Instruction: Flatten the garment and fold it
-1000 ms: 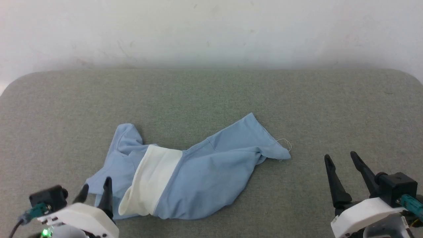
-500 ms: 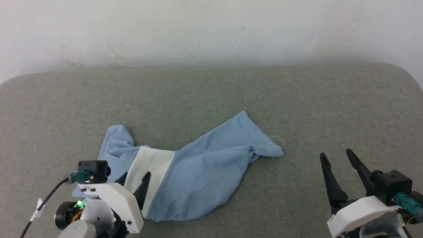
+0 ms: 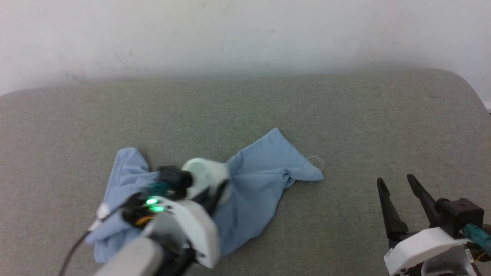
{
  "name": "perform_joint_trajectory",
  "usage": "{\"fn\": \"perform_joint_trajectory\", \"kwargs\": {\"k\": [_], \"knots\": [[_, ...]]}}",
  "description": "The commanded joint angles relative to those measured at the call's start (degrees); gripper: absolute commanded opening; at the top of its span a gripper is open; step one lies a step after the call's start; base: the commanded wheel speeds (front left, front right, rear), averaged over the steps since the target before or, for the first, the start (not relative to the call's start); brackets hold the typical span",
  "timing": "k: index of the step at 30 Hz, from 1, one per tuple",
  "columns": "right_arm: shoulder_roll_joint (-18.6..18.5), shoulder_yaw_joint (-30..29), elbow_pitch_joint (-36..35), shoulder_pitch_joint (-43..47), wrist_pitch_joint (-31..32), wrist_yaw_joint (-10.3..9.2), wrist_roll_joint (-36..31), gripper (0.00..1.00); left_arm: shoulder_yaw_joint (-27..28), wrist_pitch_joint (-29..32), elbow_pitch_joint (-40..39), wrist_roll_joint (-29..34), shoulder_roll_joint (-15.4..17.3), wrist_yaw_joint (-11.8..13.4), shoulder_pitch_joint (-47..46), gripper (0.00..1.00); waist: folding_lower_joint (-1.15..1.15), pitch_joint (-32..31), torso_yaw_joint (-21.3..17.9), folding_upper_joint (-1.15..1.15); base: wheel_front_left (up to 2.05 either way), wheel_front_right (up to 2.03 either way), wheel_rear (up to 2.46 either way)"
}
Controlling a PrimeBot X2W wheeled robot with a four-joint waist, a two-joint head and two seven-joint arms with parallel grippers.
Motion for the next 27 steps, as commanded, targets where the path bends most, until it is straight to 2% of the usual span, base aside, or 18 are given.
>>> {"fn": "perform_joint_trajectory", "kwargs": {"k": [1,6,8,9,10,11,12,16,19,21,22,27], "knots": [[0.09,-0.2,-0.37,-0.36,-0.14,-0.04,-0.17,1.0,-2.69,-0.55,-1.59,1.75,-2.46,-1.4,-1.85,0.0,0.0,0.18,0.62,0.0,0.0,0.0,0.0],[0.09,-0.31,-0.5,-0.39,0.36,-0.04,-0.39,1.0,-12.2,1.14,-0.39,3.17,-8.67,-5.95,-1.69,0.0,0.0,0.4,1.58,0.0,0.0,0.0,0.0],[0.09,-0.31,-0.53,-0.51,0.44,-0.04,-0.33,1.0,-15.61,1.79,1.65,3.4,-10.44,-7.53,-0.72,0.0,0.0,0.59,1.75,0.0,0.0,0.0,0.0],[0.09,-0.31,-0.53,-0.51,0.44,-0.04,-0.33,1.0,-15.61,1.79,1.65,3.4,-10.44,-7.53,-0.72,0.0,0.0,0.59,1.75,0.0,0.0,0.0,0.0],[0.09,-0.45,-0.58,-0.64,0.47,-0.04,-0.22,1.0,-18.1,2.02,3.94,2.59,-12.18,-9.17,0.59,0.01,0.0,0.9,2.04,0.0,0.0,0.0,0.0],[0.09,-0.45,-0.58,-0.64,0.47,-0.04,-0.22,1.0,-18.1,2.02,3.94,2.59,-12.18,-9.17,0.59,0.01,0.0,0.9,2.04,0.0,0.0,0.0,0.0],[0.09,-0.6,-0.55,-0.75,0.52,-0.04,-0.18,1.0,-20.22,2.29,6.0,2.49,-13.06,-10.75,1.12,1.0,0.0,1.18,2.41,0.0,0.0,0.0,0.0],[0.09,-1.11,-0.4,-0.71,0.62,-0.04,-0.64,1.0,-20.38,-0.55,6.91,2.48,-13.9,-12.14,0.61,1.0,0.0,1.36,3.47,0.0,0.0,0.0,0.0],[0.09,-1.2,-0.3,-0.75,0.74,-0.04,-0.79,1.0,-17.78,-3.81,4.46,3.03,-12.69,-12.01,-0.84,1.0,0.0,1.16,4.12,0.0,0.0,0.0,0.0],[0.09,-1.2,-0.3,-0.76,0.76,-0.04,-0.82,1.0,-14.82,-5.81,1.88,3.33,-11.61,-10.44,-1.73,1.0,0.0,0.97,4.48,0.0,0.0,0.0,0.0],[0.09,-1.2,-0.3,-0.76,0.76,-0.04,-0.82,1.0,-14.82,-5.81,1.88,3.33,-11.61,-10.44,-1.73,1.0,0.0,0.97,4.48,0.0,0.0,0.0,0.0],[0.09,-0.99,-0.18,-0.73,0.56,-0.04,-0.28,1.0,-5.29,-7.23,-0.36,3.98,-6.28,-3.27,-3.66,1.0,0.0,0.92,5.07,0.0,0.0,0.0,0.0]]}}
